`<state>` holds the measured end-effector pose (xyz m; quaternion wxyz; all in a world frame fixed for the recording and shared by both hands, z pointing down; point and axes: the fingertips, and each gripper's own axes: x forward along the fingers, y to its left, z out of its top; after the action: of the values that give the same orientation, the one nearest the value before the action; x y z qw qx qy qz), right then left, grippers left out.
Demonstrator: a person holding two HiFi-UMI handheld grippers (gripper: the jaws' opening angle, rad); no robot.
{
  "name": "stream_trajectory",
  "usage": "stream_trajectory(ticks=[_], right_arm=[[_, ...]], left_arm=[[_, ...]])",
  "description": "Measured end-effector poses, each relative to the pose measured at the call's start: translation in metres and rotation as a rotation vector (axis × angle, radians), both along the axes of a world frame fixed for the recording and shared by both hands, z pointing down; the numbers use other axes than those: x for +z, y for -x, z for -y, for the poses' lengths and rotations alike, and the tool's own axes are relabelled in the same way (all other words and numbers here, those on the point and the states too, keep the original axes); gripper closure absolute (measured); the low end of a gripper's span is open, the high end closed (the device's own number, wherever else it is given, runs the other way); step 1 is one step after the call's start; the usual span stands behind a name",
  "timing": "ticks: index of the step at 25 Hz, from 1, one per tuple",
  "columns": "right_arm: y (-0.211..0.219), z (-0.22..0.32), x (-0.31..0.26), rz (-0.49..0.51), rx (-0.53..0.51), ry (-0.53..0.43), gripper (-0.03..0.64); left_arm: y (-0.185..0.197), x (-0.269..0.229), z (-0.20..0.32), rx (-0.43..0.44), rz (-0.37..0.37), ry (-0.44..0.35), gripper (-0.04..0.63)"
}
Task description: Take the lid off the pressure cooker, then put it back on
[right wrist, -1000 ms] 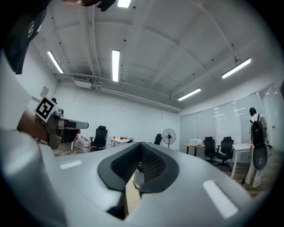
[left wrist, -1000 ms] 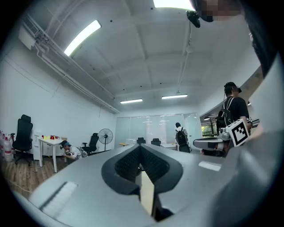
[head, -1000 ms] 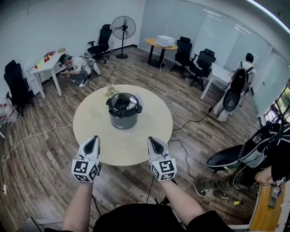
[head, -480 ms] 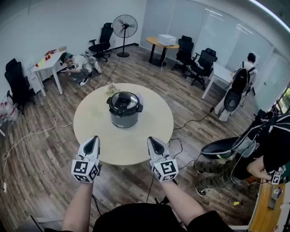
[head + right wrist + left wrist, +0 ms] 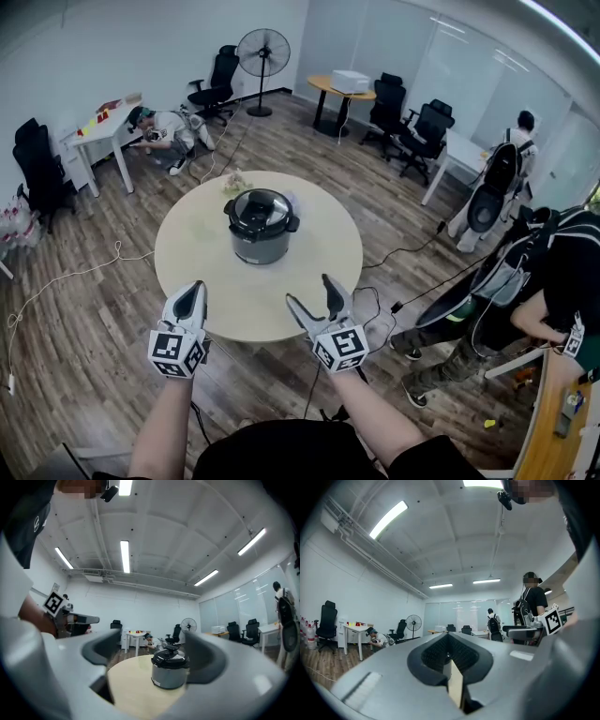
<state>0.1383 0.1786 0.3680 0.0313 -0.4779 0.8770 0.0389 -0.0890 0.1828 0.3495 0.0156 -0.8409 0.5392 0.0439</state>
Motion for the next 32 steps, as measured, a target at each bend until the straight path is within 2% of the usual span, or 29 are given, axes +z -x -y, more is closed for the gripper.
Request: stream_trajectory(ticks=[1, 2, 4, 13, 16, 17, 18, 19, 25, 32], right_arm=[[0.000, 0.005, 0.002, 0.018, -0.004, 0.018, 0.080], [0.000, 0.008, 0.005, 0.031, -0.010, 0.040, 0.054], [-0.002, 0.010, 0.009, 0.027, -0.018, 0.064, 0.054], [-0.004, 0.019, 0.006, 0.006, -0.022, 0.058, 0.055], [-0.005, 0.025, 0.009, 0.016, -0.033, 0.070, 0.055], [-0.007, 0.027, 0.010, 0.020, -0.036, 0.073, 0.055], [-0.009, 0.029, 0.010, 0.023, -0.038, 0.074, 0.055], [-0.011, 0.032, 0.009, 0.026, -0.040, 0.073, 0.055], [-0.019, 0.053, 0.001, 0.022, -0.085, 0.061, 0.055], [-0.024, 0.087, -0.001, -0.053, -0.171, 0.049, 0.057]], left_arm=[[0.000, 0.000, 0.001, -0.001, 0.000, 0.000, 0.595], [-0.001, 0.001, 0.001, -0.001, 0.000, 0.001, 0.595], [-0.002, 0.004, 0.002, -0.003, 0.000, 0.004, 0.595], [0.005, 0.009, 0.010, -0.041, -0.028, 0.009, 0.595], [-0.005, 0.006, 0.014, 0.000, -0.027, -0.033, 0.594], [-0.015, 0.007, 0.018, 0.033, -0.013, -0.043, 0.421], [-0.024, 0.011, 0.022, 0.062, 0.003, -0.041, 0.039], [-0.032, 0.015, 0.026, 0.079, 0.023, -0.031, 0.007], [-0.052, 0.036, 0.039, 0.068, 0.105, 0.008, 0.006], [-0.069, 0.060, 0.062, 0.043, 0.127, 0.068, 0.006]])
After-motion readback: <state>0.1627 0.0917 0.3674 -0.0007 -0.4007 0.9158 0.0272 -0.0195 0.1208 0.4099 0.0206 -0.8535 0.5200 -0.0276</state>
